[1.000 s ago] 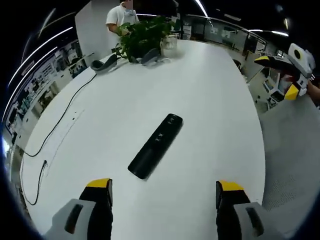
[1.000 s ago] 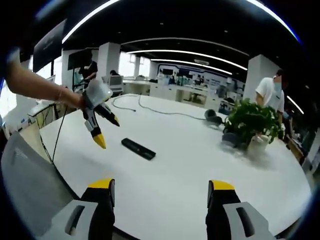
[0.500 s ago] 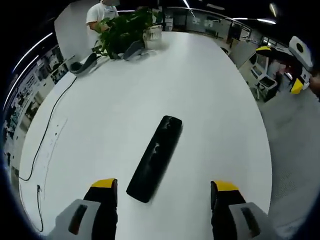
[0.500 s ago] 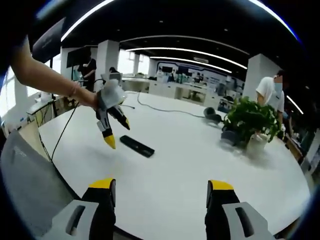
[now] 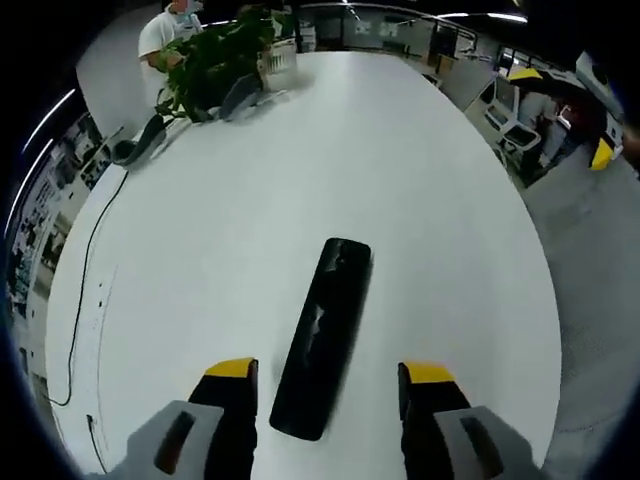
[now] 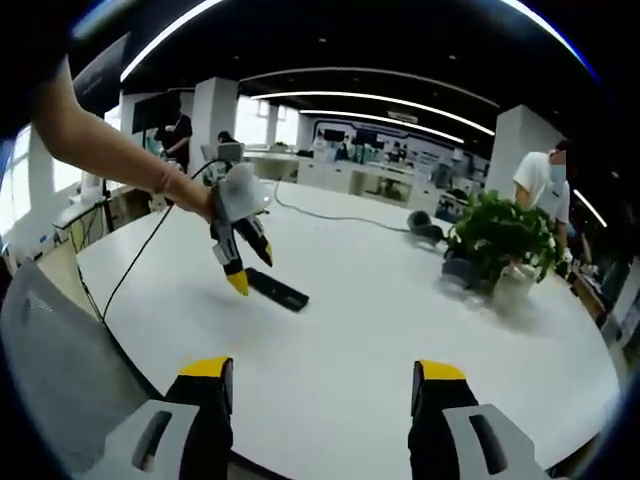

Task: Press the specified remote control buttons in sequence, fully releasing each button before pressing the next.

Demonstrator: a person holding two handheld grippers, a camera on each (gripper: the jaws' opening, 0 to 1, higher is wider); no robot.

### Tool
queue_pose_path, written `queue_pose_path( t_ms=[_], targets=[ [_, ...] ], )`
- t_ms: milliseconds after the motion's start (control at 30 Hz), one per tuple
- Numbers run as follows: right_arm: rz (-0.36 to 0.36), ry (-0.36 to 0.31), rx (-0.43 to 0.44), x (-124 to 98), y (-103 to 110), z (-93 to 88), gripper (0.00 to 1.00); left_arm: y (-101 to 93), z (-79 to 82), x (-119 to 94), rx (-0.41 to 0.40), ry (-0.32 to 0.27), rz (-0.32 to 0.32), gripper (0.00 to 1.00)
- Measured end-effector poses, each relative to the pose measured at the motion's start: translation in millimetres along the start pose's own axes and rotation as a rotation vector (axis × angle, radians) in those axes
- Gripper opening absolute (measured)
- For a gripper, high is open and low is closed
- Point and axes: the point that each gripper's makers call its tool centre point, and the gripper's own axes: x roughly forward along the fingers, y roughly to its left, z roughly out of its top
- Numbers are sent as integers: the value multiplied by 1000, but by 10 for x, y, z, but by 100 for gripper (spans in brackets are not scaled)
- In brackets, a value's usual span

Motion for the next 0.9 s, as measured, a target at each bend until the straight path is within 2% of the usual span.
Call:
queue_pose_path(
  t_ms=[200,233,433,667,900],
  targets=[
    [-8,-4,3,-5,-13,2,72,-52,-103,88,54,58,-27,53],
    [-6,-1,1,-3,-11,-2,72,-58,-61,86,50,35,-36,51],
    [-3,10,-8,-13,35,-35,72,-95,-74,71,55,37,-41,46],
    [-8,11,-11,-25,53,-52,71,-174,-84,68,60,26,-59,25],
    [-6,11,-14,-24,65,-55,70,-166,-88,62,34,17,-36,24]
  ],
)
